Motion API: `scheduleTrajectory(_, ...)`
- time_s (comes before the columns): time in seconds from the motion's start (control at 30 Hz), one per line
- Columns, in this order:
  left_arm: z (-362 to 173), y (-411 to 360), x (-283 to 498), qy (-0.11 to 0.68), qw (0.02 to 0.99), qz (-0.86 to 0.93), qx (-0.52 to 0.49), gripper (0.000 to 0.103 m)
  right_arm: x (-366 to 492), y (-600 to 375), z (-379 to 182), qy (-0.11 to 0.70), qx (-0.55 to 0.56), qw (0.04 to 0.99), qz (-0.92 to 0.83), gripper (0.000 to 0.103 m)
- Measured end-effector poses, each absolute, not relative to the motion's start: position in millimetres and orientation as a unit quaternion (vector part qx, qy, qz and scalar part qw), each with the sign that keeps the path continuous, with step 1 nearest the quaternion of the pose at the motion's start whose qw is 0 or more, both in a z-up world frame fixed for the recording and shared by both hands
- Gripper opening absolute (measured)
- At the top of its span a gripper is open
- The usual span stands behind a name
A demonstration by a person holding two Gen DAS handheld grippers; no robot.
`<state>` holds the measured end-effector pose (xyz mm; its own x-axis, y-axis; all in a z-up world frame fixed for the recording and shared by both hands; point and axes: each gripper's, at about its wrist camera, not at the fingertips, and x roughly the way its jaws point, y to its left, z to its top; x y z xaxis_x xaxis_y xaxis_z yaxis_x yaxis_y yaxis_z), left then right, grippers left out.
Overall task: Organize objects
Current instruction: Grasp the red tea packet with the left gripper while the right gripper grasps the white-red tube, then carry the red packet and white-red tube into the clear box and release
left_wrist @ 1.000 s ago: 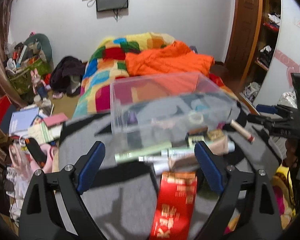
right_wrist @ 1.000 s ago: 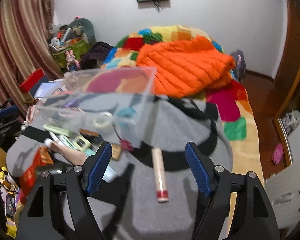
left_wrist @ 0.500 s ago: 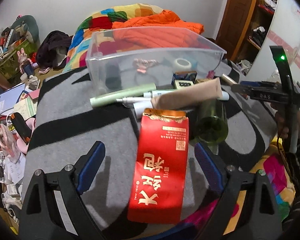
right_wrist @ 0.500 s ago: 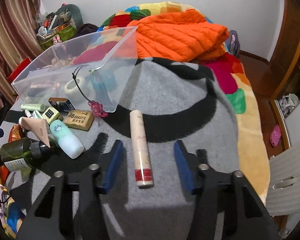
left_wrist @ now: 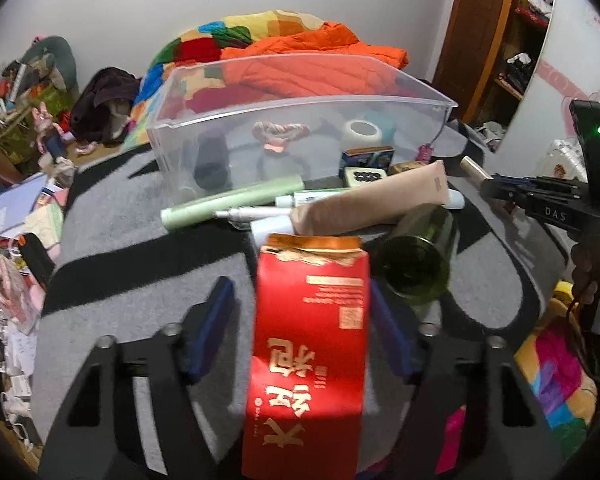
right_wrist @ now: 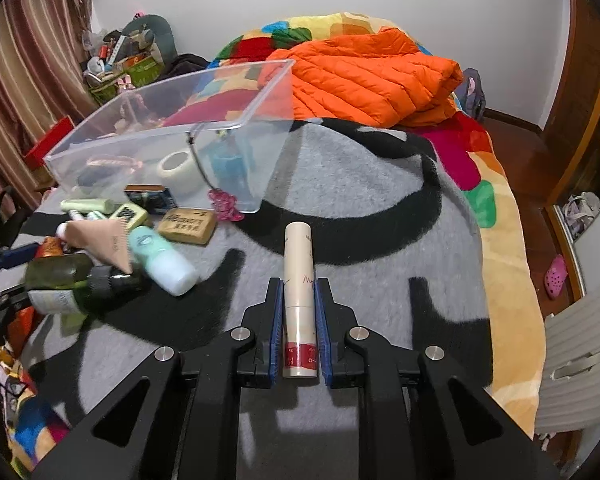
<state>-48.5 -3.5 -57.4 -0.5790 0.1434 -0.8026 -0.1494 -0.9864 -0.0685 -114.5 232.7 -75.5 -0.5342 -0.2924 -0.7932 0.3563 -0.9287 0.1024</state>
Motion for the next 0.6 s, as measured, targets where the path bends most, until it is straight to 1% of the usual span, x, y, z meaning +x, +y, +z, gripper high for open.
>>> scheduleTrajectory(0.03, -58.0, -3.9, -48.5, 0.001, 0.086, 0.887, -0.453, 0.054, -112.4, 232.6, -73.8, 0.034, 0.444, 0.188, -0.876, 0.014)
scheduleTrajectory(0.3, -50.4, -9.3, -36.4, -0.012, 0.081, 0.896, -0.436, 0.053, -94.0, 228.8, -49.1, 0.018, 0.417, 0.213, -0.884, 0.014)
scheduleTrajectory(0.6, -5.4, -25.7, -30.8, -0.033, 0.067, 0.923, -0.378, 0.053, -85.1, 218.4, -6.7, 0.019, 0.365, 0.235, -0.900, 0.014)
